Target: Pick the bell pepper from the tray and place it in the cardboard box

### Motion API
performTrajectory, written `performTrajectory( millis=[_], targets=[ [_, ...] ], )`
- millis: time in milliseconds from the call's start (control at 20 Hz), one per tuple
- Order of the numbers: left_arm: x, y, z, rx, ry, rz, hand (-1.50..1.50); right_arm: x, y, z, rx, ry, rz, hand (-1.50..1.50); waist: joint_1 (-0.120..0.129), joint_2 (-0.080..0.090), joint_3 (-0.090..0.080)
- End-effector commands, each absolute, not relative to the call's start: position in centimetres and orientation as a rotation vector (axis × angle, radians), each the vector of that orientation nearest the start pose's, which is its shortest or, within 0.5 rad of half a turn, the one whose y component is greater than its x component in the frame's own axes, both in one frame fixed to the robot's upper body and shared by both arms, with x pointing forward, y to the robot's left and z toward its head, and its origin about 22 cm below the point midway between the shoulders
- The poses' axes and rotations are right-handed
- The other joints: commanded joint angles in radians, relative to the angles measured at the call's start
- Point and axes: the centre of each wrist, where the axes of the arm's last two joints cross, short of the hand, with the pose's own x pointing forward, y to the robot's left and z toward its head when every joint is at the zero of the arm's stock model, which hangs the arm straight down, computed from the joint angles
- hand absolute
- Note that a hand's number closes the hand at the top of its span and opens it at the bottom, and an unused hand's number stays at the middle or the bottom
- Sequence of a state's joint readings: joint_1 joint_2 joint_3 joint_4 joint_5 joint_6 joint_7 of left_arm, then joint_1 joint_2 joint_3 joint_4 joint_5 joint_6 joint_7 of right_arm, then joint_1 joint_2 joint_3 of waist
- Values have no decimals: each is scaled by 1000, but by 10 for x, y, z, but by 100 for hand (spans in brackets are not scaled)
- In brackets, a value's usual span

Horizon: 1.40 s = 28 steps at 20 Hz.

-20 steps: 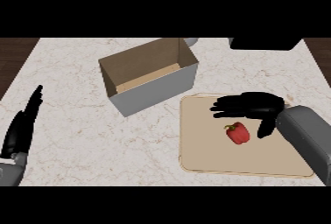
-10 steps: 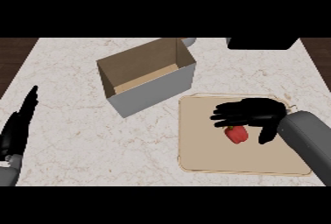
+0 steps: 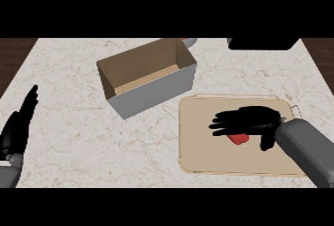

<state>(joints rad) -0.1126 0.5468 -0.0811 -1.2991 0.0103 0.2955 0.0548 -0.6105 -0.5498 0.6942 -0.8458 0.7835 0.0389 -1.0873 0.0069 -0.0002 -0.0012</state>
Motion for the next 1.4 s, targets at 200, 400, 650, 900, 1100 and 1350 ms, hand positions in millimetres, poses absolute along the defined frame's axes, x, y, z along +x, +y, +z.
performTrajectory(
  millis=[200, 400, 650, 900, 1100, 1350],
  targets=[
    [259, 363, 21, 642, -1355, -218, 0, 353, -237, -10, -217, 2348, -2519, 150, 3, 0, 2],
    [264, 367, 9, 634, -1363, -204, 0, 353, -246, -14, -147, 2402, -2418, 150, -1, 4, 2],
    [257, 365, 8, 683, -1344, -189, 0, 342, -264, -34, 562, 2814, -2700, 150, -51, -10, -1],
    [246, 380, 6, 718, -1304, -148, 0, 327, -304, -52, 1594, 3023, -2772, 150, -99, -31, -7],
    [247, 383, 12, 723, -1311, -168, 0, 342, -273, -30, 2199, 2958, -2350, 150, -83, -35, -8],
    [240, 383, 7, 718, -1299, -154, 0, 350, -214, 19, 2306, 3059, -1851, 150, -80, -43, -7]
  ],
)
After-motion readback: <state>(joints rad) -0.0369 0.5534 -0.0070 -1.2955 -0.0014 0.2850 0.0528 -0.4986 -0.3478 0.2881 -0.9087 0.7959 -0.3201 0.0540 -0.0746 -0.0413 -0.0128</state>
